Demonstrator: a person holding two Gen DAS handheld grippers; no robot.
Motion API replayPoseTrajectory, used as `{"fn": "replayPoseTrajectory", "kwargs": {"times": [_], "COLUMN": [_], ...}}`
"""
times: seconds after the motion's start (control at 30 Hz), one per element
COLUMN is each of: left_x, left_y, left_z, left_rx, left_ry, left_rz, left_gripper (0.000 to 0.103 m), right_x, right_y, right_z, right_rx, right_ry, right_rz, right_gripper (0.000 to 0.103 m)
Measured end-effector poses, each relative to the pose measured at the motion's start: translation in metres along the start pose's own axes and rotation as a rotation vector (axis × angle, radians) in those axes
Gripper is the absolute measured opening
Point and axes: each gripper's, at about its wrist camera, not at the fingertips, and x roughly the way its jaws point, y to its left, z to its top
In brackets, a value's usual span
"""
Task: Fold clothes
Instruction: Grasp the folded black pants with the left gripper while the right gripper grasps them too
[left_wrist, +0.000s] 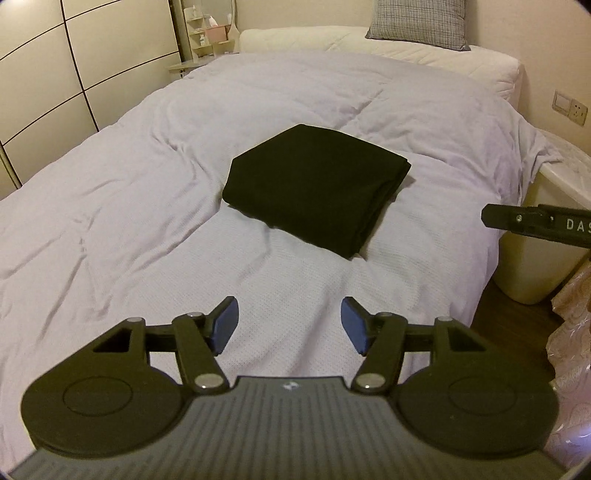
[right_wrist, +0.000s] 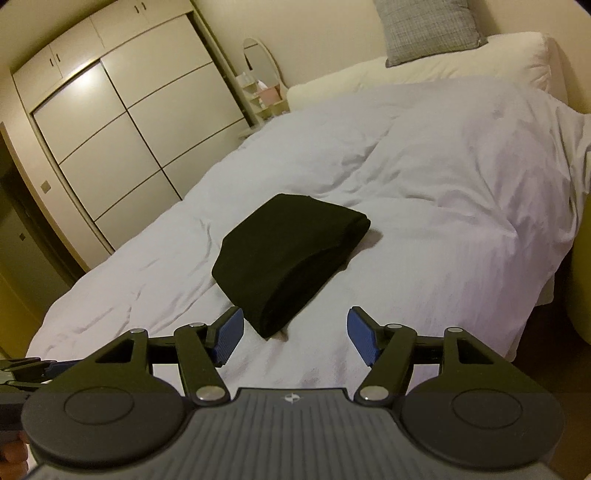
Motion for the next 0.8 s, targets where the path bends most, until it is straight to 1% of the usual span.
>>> {"fn": "replayPoseTrajectory", "kwargs": {"times": [0.03,0.1,0.23,0.3,0.4,0.47,0.5,0.53,0.6,0.7,0.8], "left_x": [0.002,0.013,0.055,0.079,0.113,0.138,0.150,0.163,0.187,0.224,0.256], "left_y": [0.001,0.010,0.052,0.074,0.096,0.108,0.113,0.118,0.129,0.139,0.145], "left_z": [0.001,0.002,0.007,0.006,0.007,0.009,0.011,0.013,0.017,0.024,0.029], "left_rx": [-0.004,-0.049,-0.284,-0.421,-0.572,-0.661,-0.703,-0.744,-0.826,-0.928,-0.973], "left_ry": [0.000,0.008,0.052,0.070,0.084,0.092,0.092,0.090,0.085,0.092,0.103], "left_rz": [-0.005,-0.054,-0.225,-0.290,-0.356,-0.388,-0.400,-0.408,-0.423,-0.449,-0.448], "left_gripper": [0.060,0.061,0.060,0.060,0.060,0.061,0.063,0.065,0.065,0.065,0.065], "right_x": [0.002,0.007,0.029,0.046,0.075,0.095,0.105,0.116,0.139,0.169,0.194], "right_y": [-0.001,-0.005,-0.021,-0.032,-0.048,-0.058,-0.063,-0.067,-0.074,-0.077,-0.080], "right_z": [0.000,0.001,0.002,0.001,-0.001,-0.001,-0.001,0.000,0.003,0.009,0.015], "right_rx": [0.002,0.013,0.082,0.152,0.268,0.360,0.410,0.458,0.547,0.590,0.603], "right_ry": [0.004,0.010,0.041,0.065,0.093,0.103,0.104,0.105,0.108,0.123,0.143], "right_rz": [0.001,0.001,0.044,0.088,0.160,0.210,0.232,0.252,0.279,0.242,0.189], "right_gripper": [0.067,0.068,0.069,0.069,0.069,0.070,0.074,0.075,0.075,0.075,0.075]}}
